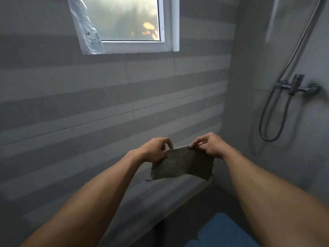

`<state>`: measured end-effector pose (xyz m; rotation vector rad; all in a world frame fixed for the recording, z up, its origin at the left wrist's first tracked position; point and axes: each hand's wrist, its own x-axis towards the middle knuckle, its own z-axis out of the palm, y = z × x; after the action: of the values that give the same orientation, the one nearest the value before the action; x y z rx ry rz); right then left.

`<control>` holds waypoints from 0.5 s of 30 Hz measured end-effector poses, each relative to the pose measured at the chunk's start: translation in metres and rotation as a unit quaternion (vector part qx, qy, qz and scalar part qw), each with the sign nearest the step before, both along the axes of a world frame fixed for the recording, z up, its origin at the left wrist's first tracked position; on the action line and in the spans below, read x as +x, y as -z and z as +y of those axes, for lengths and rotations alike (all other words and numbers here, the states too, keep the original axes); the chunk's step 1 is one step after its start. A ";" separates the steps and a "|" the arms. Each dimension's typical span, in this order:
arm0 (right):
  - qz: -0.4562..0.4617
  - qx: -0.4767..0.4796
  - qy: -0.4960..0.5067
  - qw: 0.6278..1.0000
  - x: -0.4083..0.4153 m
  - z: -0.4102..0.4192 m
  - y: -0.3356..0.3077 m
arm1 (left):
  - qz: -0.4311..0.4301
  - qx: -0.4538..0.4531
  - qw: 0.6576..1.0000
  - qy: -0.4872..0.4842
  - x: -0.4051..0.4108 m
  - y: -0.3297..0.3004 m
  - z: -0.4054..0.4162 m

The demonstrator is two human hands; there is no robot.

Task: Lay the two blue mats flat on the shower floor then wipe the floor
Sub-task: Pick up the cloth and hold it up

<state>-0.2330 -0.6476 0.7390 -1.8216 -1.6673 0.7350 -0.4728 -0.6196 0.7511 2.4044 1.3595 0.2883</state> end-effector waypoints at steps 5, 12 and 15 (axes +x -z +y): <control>-0.007 0.022 -0.066 0.998 -0.061 0.027 -0.019 | -0.049 0.026 0.996 -0.067 -0.062 -0.024 -0.013; -0.027 0.047 -0.203 0.978 -0.157 0.049 -0.043 | 0.003 0.069 0.985 -0.160 -0.150 -0.056 -0.041; -0.047 0.067 -0.259 0.962 -0.202 0.055 -0.046 | 0.037 0.085 0.973 -0.210 -0.183 -0.062 -0.062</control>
<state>-0.4349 -0.5923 0.7852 -1.3499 -2.2362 0.7272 -0.6561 -0.6821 0.8129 2.2541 1.9495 0.4426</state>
